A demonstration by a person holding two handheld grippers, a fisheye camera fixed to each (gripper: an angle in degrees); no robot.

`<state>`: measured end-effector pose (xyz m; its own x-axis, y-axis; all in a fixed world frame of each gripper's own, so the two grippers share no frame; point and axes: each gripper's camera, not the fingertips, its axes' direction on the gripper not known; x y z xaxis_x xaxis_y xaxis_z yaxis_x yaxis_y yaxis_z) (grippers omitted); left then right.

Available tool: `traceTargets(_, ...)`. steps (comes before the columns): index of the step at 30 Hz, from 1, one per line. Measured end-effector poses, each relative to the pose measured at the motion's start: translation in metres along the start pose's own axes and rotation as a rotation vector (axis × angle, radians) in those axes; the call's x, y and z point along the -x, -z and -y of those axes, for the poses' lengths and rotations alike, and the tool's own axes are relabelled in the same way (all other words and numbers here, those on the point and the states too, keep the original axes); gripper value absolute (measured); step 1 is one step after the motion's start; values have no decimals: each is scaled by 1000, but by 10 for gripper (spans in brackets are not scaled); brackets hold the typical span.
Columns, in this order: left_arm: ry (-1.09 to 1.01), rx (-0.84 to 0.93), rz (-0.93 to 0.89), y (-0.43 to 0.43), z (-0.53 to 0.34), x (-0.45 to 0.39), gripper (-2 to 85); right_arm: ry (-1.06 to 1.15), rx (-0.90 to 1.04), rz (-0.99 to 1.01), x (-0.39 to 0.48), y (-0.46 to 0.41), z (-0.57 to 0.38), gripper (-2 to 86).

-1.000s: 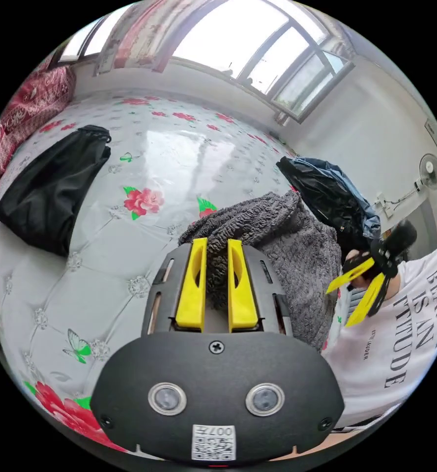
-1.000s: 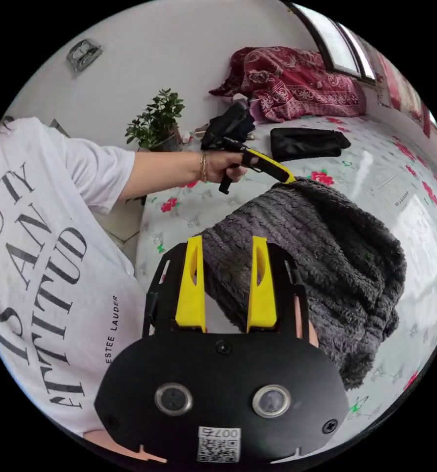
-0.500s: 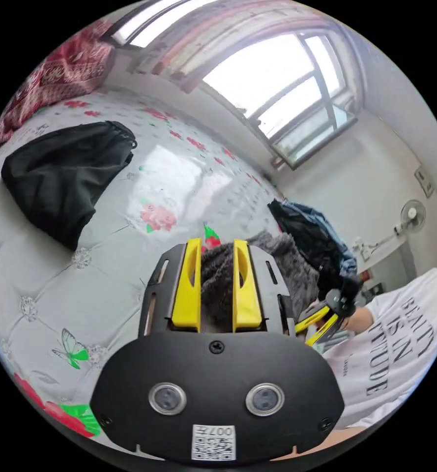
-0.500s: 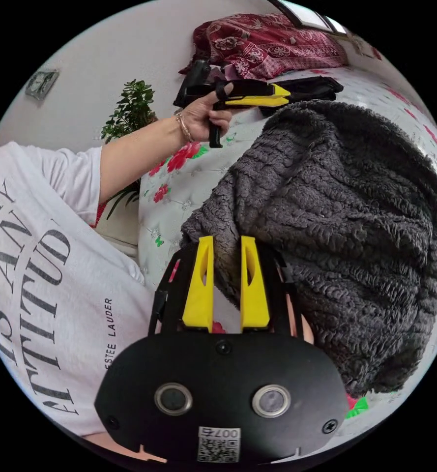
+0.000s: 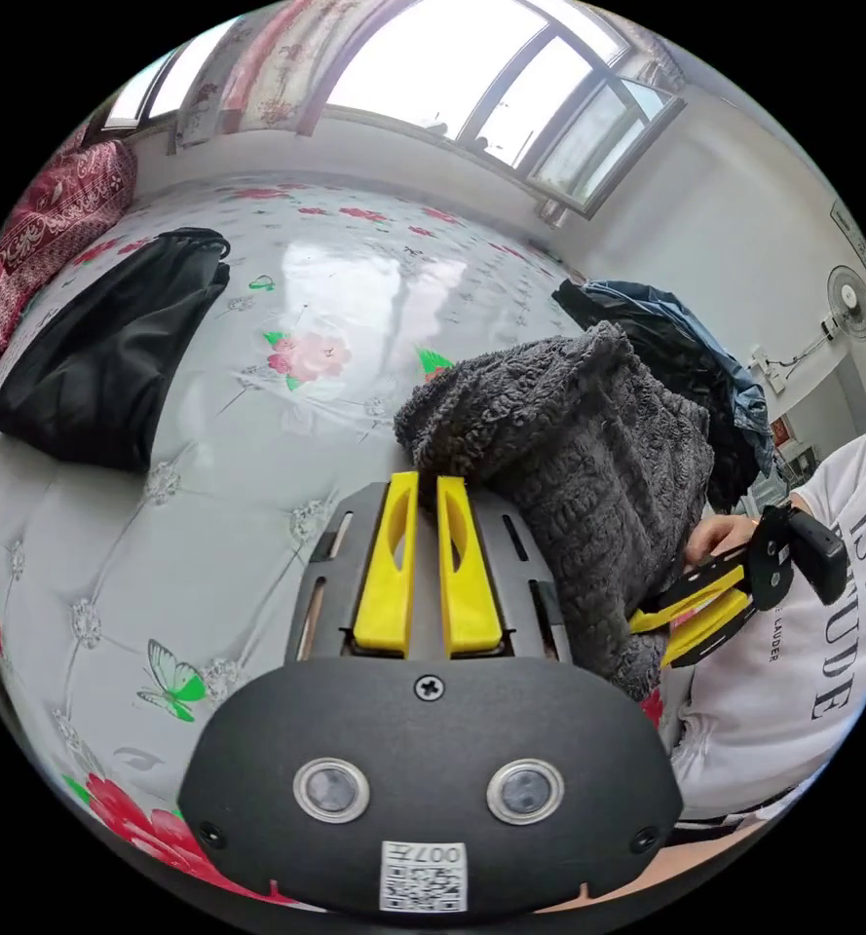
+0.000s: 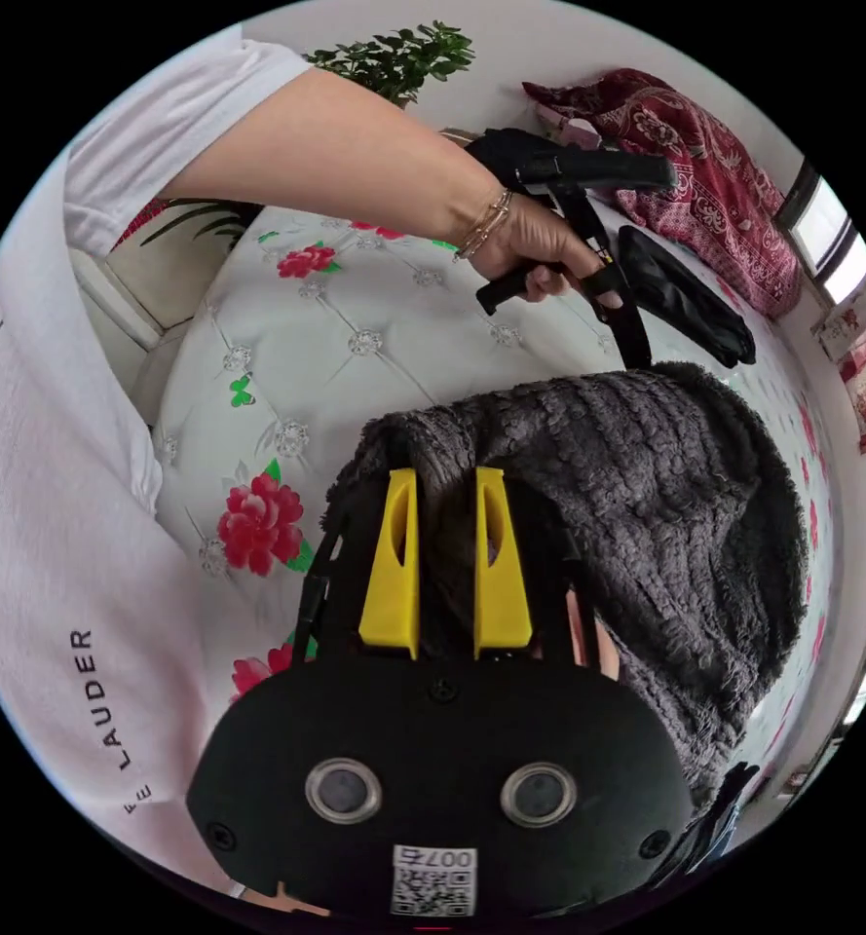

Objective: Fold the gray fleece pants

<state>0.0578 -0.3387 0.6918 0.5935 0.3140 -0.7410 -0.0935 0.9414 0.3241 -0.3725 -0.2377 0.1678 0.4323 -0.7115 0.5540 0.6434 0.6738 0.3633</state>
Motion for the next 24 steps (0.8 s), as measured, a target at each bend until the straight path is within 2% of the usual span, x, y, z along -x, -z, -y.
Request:
traceTargets(3, 51, 35, 54, -5, 26, 14, -5, -64, 3, 110, -24, 16, -21, 68)
traceTargets(7, -27, 109, 157, -17, 54, 5, -7, -143, -26, 202, -64, 38, -64, 71)
traceTargets(9, 15, 88, 147, -19, 56, 7, -5, -220, -55, 245, -88, 41, -75, 79)
traceTargets(12, 224, -42, 163, 7, 35, 29, 6, -368, -155, 347, -140, 66, -97, 100)
traceTargets(13, 311, -98, 179, 25, 17, 41, 39, -448, -223, 351, -165, 86, -117, 109)
traceTargets(15, 403, -131, 135, 49, -11, 55, 75, -600, -359, 305, -207, 124, -164, 124)
traceTargets(17, 455, -144, 18, 62, -48, 56, 106, -877, -484, 198, -272, 165, -247, 148)
traceTargets(19, 447, -122, -93, 58, -66, 45, 127, -1070, -509, 183, -320, 174, -309, 166)
traceTargets(21, 420, -87, -219, 46, -75, 30, 140, -1216, -484, 238, -363, 161, -355, 181)
traceTargets(24, 384, -55, -383, 18, -74, 12, 162, -1332, -484, 461, -422, 116, -392, 187)
